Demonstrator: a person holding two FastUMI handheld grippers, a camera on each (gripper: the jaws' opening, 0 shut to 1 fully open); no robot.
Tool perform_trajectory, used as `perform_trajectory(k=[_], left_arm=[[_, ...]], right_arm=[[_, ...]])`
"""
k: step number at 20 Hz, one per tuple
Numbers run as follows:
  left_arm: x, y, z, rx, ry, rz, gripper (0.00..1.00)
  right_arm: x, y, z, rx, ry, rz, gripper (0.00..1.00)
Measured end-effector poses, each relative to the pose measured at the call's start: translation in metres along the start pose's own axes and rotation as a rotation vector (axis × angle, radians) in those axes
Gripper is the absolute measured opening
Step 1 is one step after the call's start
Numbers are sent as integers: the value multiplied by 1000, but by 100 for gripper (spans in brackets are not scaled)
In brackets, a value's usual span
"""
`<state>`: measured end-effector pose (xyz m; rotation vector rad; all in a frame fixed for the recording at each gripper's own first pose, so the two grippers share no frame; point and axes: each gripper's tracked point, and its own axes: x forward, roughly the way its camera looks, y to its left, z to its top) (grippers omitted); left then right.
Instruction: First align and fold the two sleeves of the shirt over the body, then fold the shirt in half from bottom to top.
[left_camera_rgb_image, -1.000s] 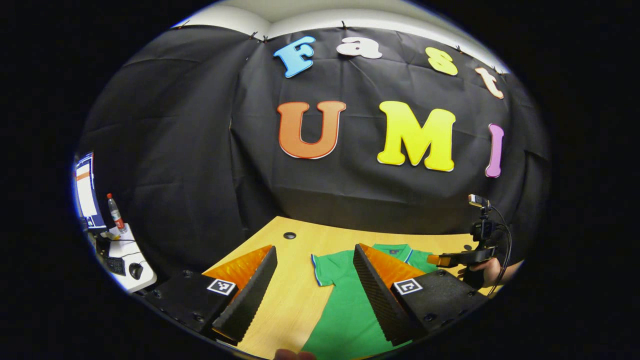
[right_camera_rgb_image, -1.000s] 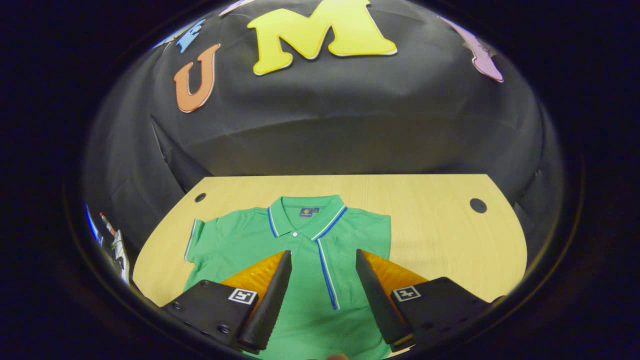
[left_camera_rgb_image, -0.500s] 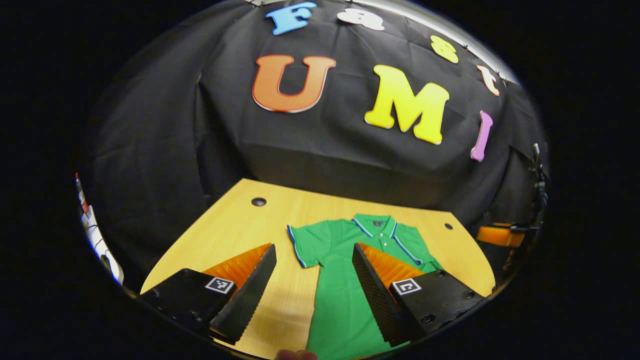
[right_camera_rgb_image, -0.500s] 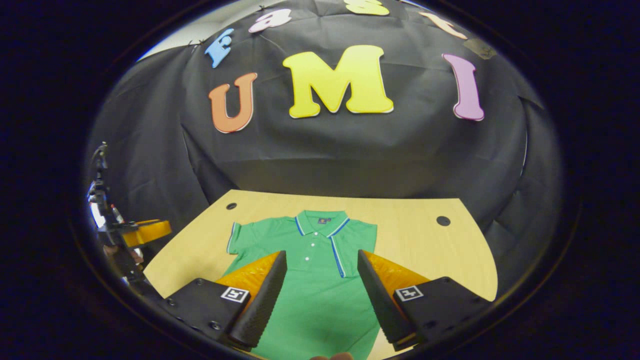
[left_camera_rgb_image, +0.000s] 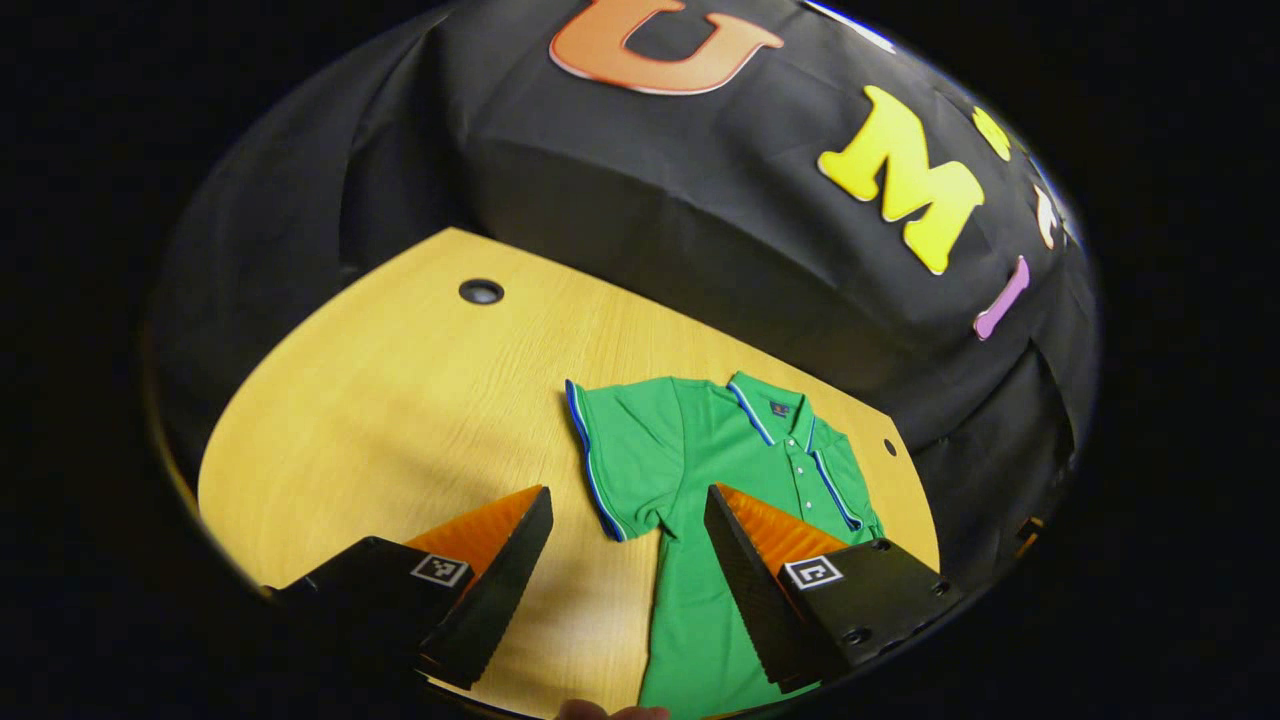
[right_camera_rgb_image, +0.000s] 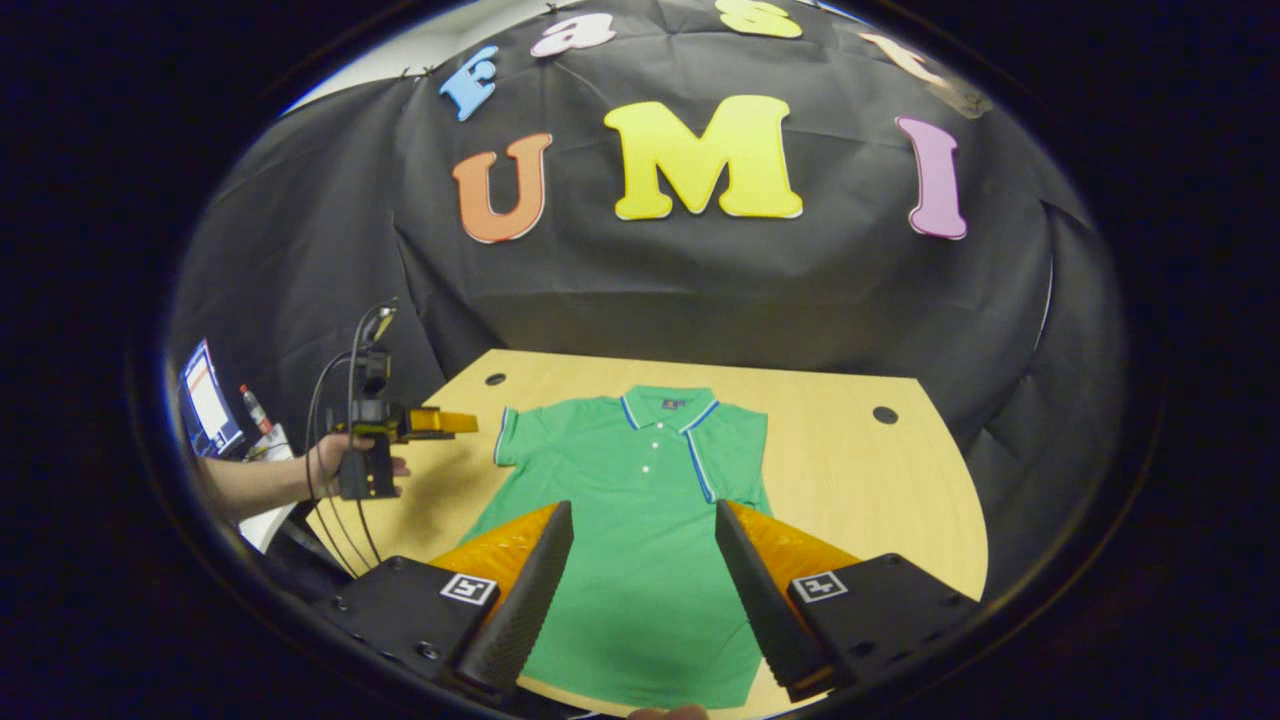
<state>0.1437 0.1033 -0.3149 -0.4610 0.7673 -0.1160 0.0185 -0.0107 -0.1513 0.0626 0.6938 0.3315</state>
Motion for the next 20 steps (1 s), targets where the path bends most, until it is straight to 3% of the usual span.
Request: perform_trajectory(k=[5,10,14,17,20], left_arm=[[45,1,8,-74,139,-90,97],[72,13,5,-75,220,-79,92],[86,0,2,-69,246,-95,82],[99,-6,-3,-42,256,-79,60],[107,-1,-3,-3,246,-22,28]], right_arm=[[7,-2,-6,22,31,-13,89],[10,-2,-4,16,29,-14,91],[12,-12,-6,12,33,-33,89],[13,-19,-6,14,27,-49,91],[10,-29,-10,21,26,-73,91]])
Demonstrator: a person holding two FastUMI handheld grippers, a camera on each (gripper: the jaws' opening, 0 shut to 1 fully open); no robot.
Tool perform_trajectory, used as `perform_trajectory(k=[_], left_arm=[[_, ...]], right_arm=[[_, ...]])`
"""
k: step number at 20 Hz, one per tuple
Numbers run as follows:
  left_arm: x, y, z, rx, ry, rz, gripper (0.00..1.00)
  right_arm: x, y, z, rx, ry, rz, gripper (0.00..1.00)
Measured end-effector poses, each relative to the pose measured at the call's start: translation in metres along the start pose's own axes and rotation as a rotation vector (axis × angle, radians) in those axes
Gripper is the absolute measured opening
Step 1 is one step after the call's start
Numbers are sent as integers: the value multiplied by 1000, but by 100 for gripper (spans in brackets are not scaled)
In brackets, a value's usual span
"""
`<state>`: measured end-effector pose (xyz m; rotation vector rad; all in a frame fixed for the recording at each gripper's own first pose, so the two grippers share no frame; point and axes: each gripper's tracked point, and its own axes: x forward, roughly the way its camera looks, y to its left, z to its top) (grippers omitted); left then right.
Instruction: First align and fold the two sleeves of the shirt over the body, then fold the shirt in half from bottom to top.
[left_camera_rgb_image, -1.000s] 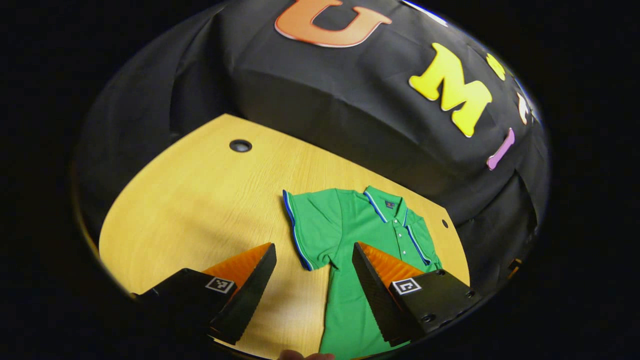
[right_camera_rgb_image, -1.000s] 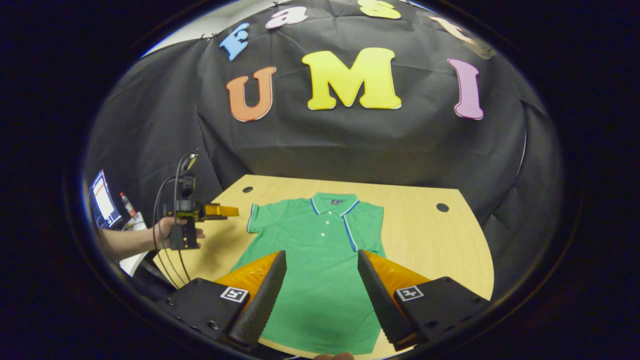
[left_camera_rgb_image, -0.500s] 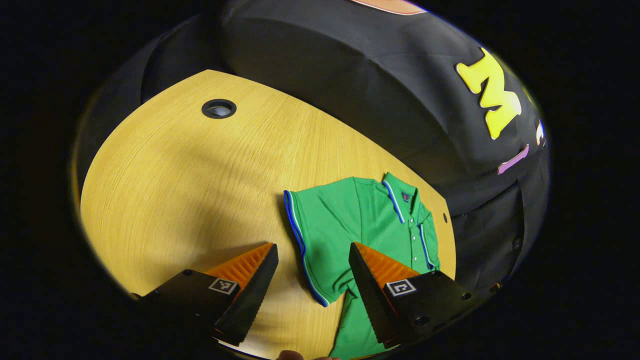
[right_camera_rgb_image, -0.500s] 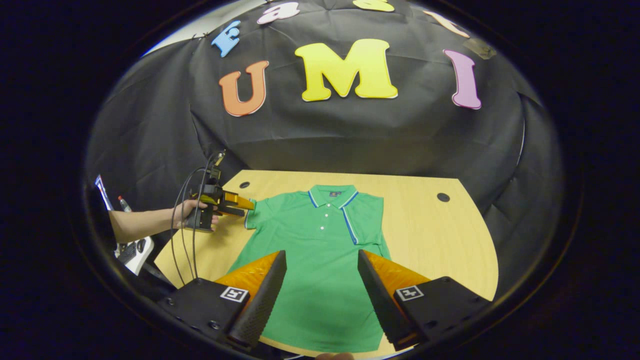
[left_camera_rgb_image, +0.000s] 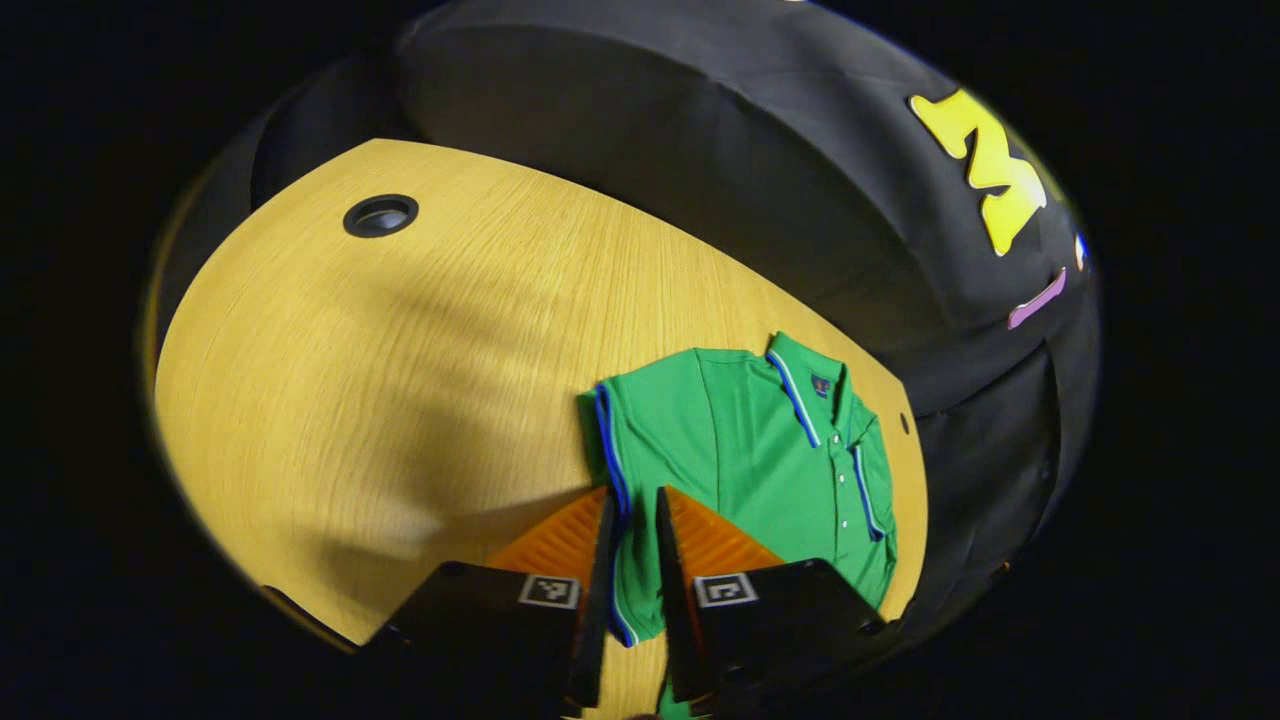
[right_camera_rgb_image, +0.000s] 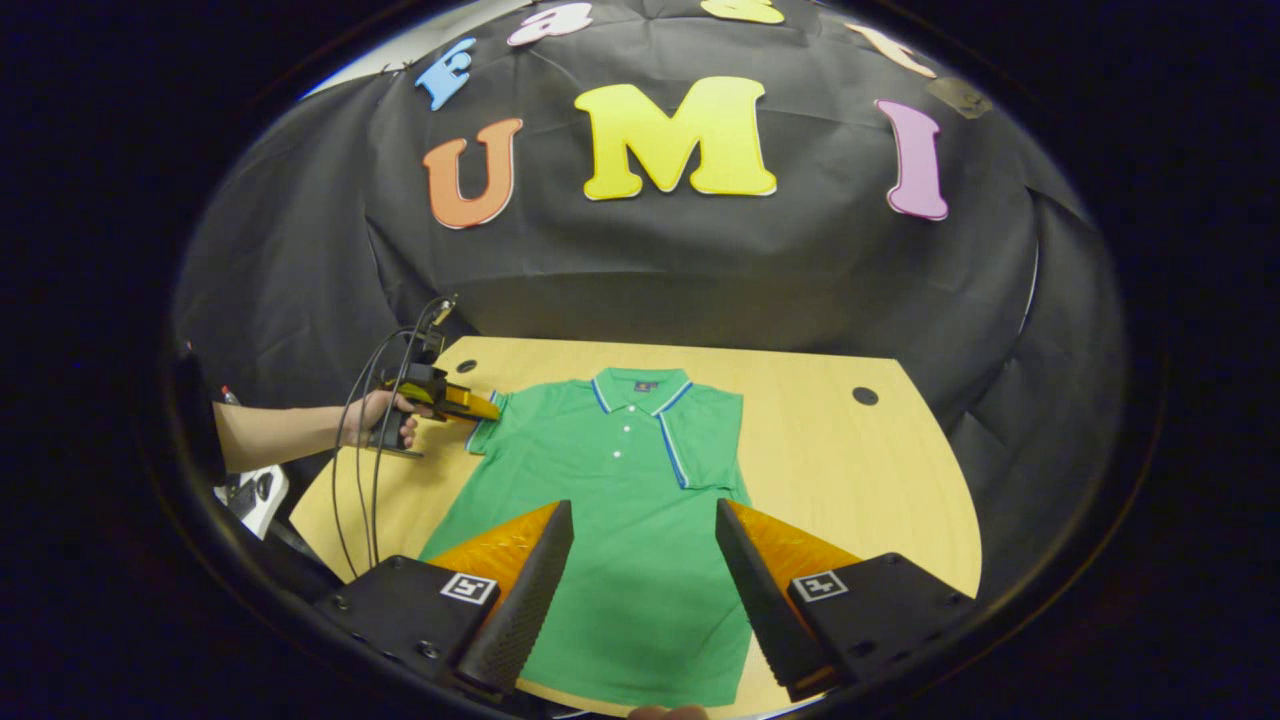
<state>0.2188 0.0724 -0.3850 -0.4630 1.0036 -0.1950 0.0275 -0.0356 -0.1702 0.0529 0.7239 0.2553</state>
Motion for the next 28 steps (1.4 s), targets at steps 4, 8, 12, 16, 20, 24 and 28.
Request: perform_trajectory(k=[4,8,12,16,20,24,28], left_arm=[[-11,-3,10,10,-41,22,4],[-38,-17,26,37,-114,5,3],[-55,-38,34,55,-152,2,3],[-61,-74,37,143,-172,12,3],[-54,-96,35,285,-165,155,4],[-28,-139,14,416,-140,188,4],[-5,-175,-14,458,-122,152,6]], right_arm=[[0,-16,2,36,-15,-35,89],[-2,-22,17,50,-81,-57,96],[-6,-24,17,73,-94,-44,93],[-17,-33,19,72,-124,-53,93],[-25,-49,11,93,-134,-75,93],[-31,-77,-4,131,-126,-113,93],[-40,-97,-14,114,-123,-145,93]])
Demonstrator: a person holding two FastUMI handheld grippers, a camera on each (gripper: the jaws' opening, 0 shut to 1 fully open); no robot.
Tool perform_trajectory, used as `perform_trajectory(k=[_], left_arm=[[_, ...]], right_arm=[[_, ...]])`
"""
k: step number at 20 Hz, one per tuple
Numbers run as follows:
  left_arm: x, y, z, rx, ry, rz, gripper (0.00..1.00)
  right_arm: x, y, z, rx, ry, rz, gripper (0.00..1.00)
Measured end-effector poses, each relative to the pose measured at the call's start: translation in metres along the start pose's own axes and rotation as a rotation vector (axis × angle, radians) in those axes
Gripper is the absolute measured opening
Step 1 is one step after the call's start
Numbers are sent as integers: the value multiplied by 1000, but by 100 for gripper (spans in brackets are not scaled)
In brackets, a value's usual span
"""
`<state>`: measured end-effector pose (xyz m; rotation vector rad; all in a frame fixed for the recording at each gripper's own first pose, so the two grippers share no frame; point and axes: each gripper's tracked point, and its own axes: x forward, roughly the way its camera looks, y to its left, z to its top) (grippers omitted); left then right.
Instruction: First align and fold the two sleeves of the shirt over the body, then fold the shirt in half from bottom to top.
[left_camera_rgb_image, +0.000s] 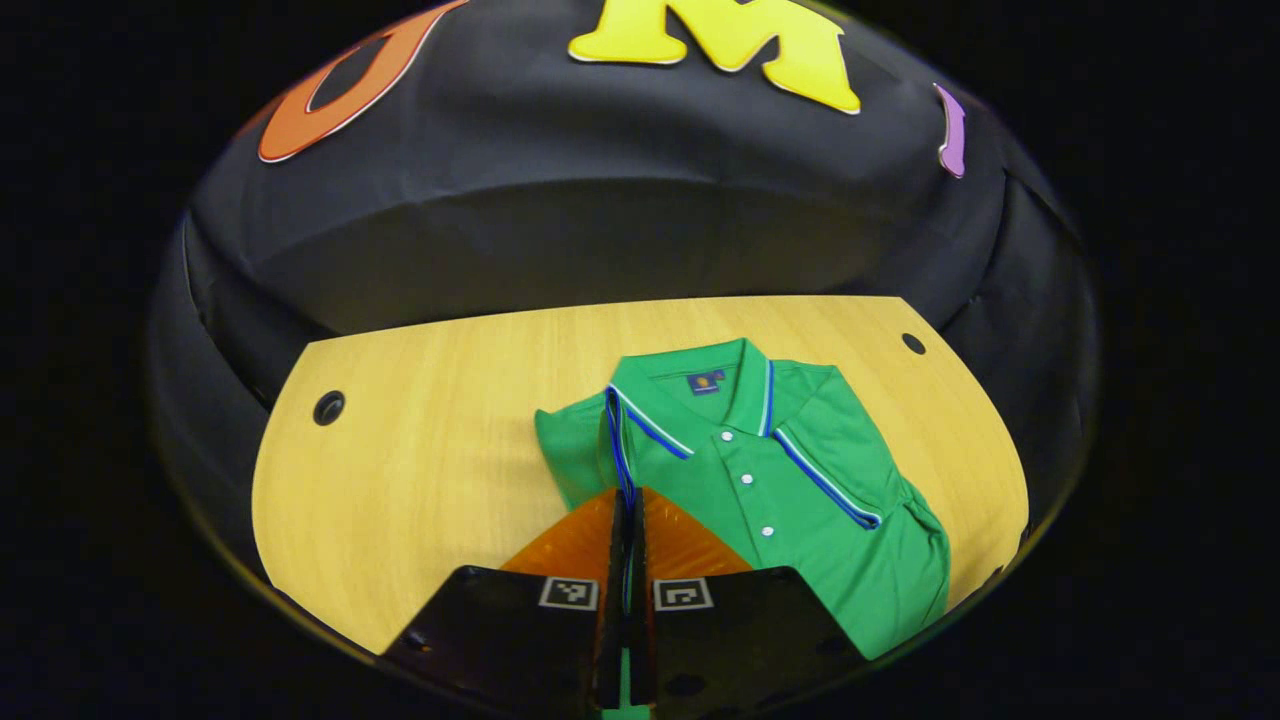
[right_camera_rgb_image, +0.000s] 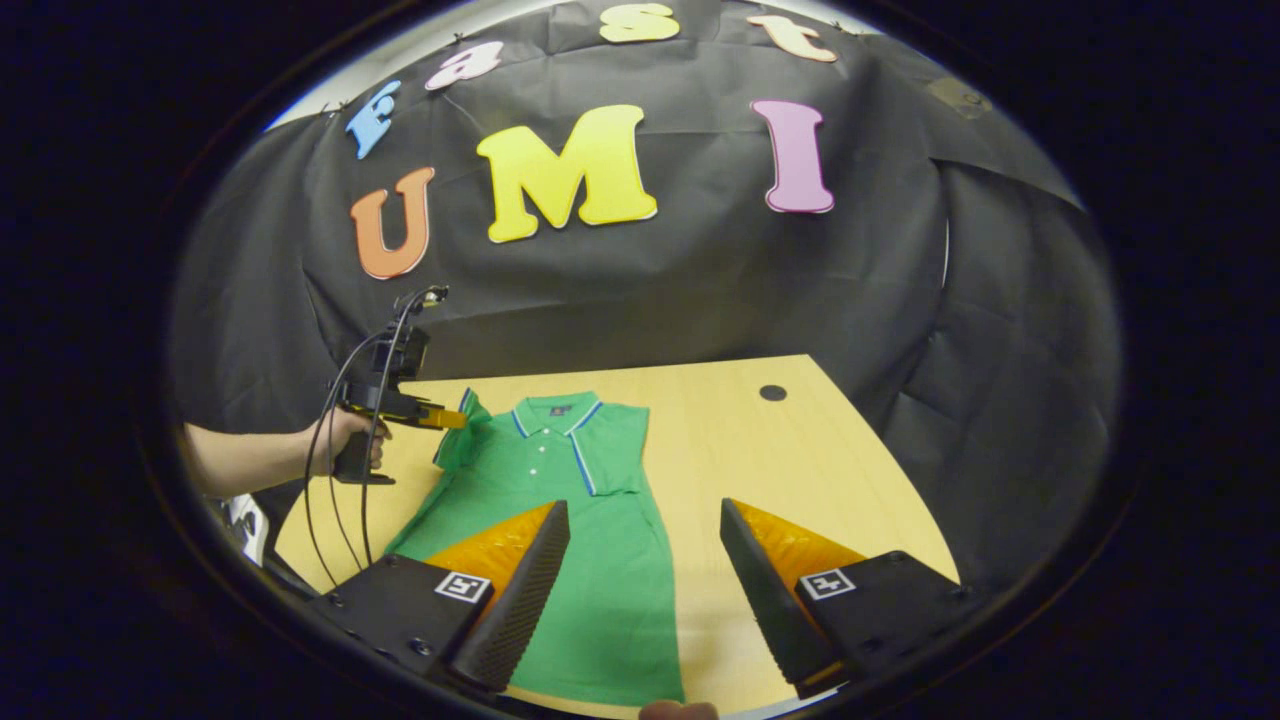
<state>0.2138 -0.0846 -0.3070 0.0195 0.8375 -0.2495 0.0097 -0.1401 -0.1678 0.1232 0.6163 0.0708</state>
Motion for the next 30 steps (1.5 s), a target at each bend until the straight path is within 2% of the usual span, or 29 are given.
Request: perform_trajectory(k=[2,5,7,12,16,17,19,21,22,23,24,25,27,30], left_arm=[[-7,-11,-2,-7,-11,-10,19],[-25,-9,-3,-72,-53,23,86],[-41,-5,-6,-109,-77,38,95],[-100,10,-17,-121,-140,90,95],[-153,19,-54,-95,-152,109,95],[-165,20,-68,-87,-142,116,99],[-183,16,-104,-94,-100,94,100],[-200,13,-144,-124,-56,89,100],[-204,12,-163,-134,-29,87,100],[-208,10,-181,-142,-3,84,100],[-216,9,-198,-144,22,79,100],[-221,7,-211,-146,41,70,100],[-231,8,-240,-137,86,65,100],[-242,10,-289,-112,168,50,100]], right_arm=[[2,-3,-1,-6,-2,3,93],[6,-2,-1,-21,-10,18,93],[10,6,-3,-18,-8,45,93],[12,30,-4,-43,-10,114,93],[8,41,-18,-59,15,160,93],[7,40,-23,-64,25,160,93],[6,35,-39,-87,46,158,96],[7,28,-57,-115,77,153,93],[6,27,-67,-120,95,154,96],[6,26,-79,-123,119,154,93],[2,24,-91,-128,143,157,96],[-1,23,-103,-135,167,158,93],[-9,16,-127,-146,216,152,96],[-22,-2,-169,-160,312,122,93]])
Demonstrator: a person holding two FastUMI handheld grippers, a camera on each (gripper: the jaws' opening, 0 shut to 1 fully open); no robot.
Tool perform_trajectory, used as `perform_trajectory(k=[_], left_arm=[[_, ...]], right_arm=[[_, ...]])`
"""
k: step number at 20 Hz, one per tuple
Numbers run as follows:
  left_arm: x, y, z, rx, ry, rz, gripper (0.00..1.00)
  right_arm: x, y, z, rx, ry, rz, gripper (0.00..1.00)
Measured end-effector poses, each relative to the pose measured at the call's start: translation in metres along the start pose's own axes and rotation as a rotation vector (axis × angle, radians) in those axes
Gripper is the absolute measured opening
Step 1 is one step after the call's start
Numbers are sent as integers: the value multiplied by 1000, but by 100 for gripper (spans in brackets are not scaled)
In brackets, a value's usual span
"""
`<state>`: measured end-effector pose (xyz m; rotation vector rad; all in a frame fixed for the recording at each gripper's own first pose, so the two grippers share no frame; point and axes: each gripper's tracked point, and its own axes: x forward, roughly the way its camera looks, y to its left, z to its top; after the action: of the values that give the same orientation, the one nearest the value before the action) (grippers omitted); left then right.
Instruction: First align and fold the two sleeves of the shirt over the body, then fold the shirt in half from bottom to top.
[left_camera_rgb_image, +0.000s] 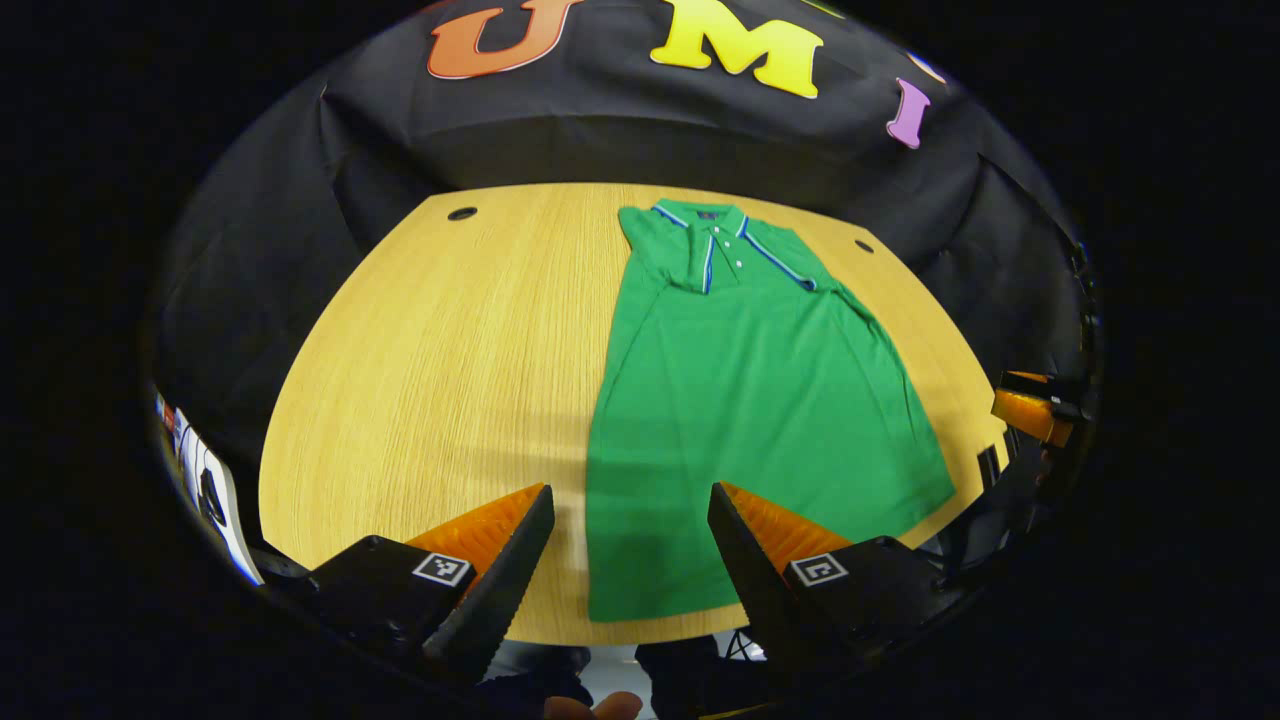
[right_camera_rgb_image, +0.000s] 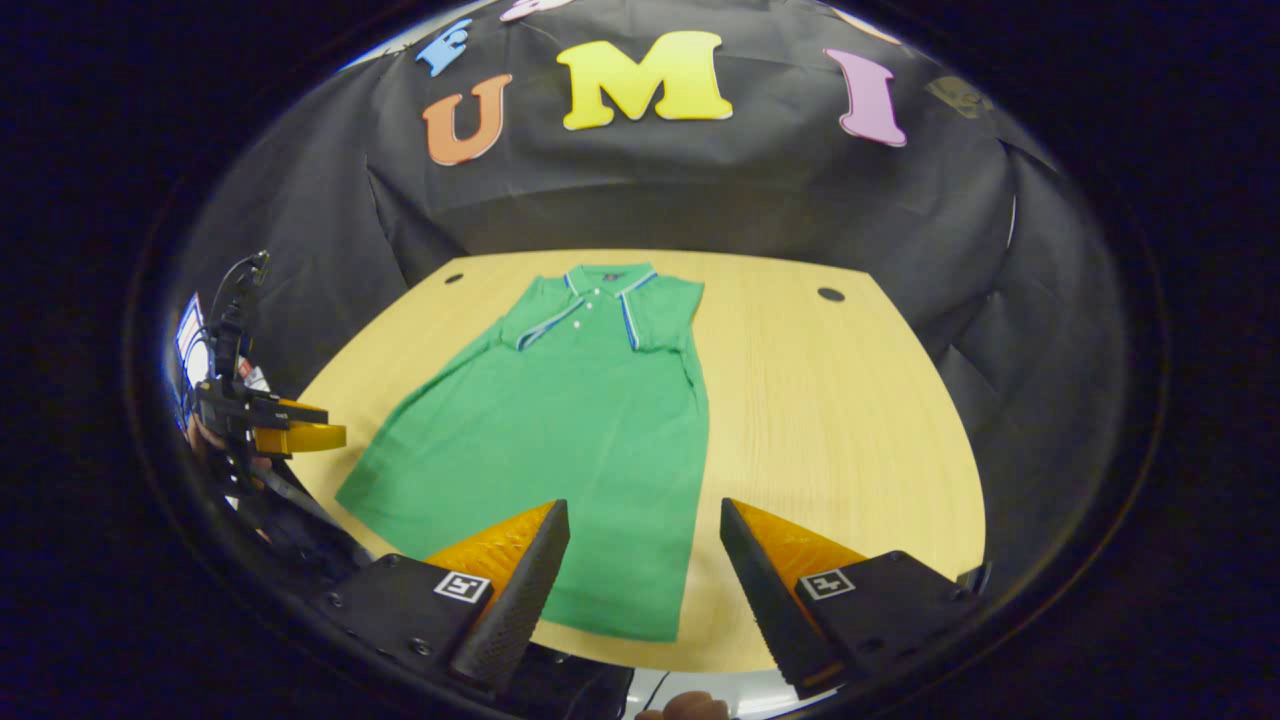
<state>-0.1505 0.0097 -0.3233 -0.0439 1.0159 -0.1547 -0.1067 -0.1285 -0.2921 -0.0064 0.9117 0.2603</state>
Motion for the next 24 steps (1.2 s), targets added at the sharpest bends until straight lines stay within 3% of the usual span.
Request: perform_trajectory(k=[4,7,13,18,20,22,24], left_arm=[[3,-3,-49,-8,74,-26,100],[13,-12,-53,-12,77,-48,100],[23,-16,-64,42,103,-27,99],[30,-20,-61,106,76,14,100],[33,-23,-58,98,50,20,100],[35,-24,-59,100,42,22,100],[36,-26,-58,95,39,22,99]], right_arm=[[4,-10,-71,19,149,-39,96],[11,-5,-100,41,221,-40,96],[33,3,-104,-4,234,-56,93],[44,17,-102,-63,237,-30,96],[44,18,-102,-57,234,-35,93],[46,20,-102,-62,231,-33,97],[46,20,-103,-60,242,-33,92]])
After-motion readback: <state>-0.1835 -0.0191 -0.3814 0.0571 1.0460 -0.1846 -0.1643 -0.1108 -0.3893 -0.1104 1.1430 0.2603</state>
